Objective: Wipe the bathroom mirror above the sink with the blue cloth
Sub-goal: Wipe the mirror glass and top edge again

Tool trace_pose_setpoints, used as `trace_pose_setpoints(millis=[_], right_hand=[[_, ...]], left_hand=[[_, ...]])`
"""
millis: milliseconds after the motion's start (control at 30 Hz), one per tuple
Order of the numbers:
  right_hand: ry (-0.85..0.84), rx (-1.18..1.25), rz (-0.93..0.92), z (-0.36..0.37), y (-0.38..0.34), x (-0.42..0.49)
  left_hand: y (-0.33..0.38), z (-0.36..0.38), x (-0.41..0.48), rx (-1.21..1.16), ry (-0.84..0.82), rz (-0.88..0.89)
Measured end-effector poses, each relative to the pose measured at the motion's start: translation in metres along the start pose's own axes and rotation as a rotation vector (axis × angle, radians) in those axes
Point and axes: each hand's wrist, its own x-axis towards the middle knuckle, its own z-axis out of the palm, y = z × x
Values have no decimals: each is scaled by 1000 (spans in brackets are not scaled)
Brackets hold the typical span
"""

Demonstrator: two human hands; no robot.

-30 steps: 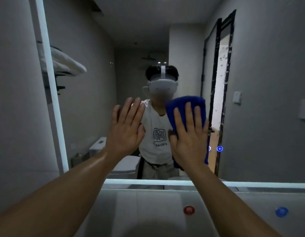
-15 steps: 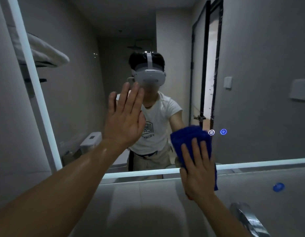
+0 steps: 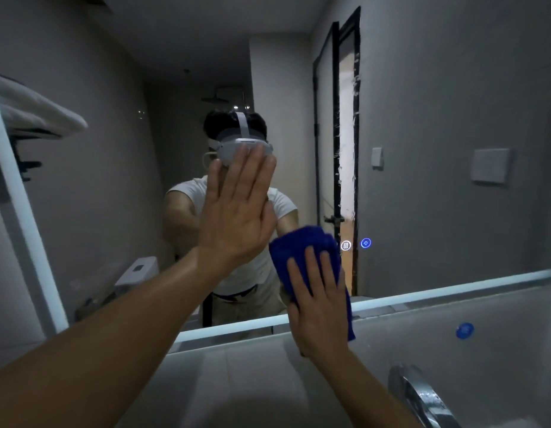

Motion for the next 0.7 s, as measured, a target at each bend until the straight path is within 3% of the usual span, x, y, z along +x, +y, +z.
trace_pose_setpoints(millis=[100,333,567,700], right_hand=[[39,43,52,-4,-4,29],[-78,-170,-59,14,41,-58],[-25,-85,-53,-1,20,9],[-55,-96,-145,14,37,-62]], left_hand=[[4,4,38,27,2,0],[7,16,51,123,-82,-61],[7,17,50,148,-84,-60],[7,18,50,159,-94,-64]])
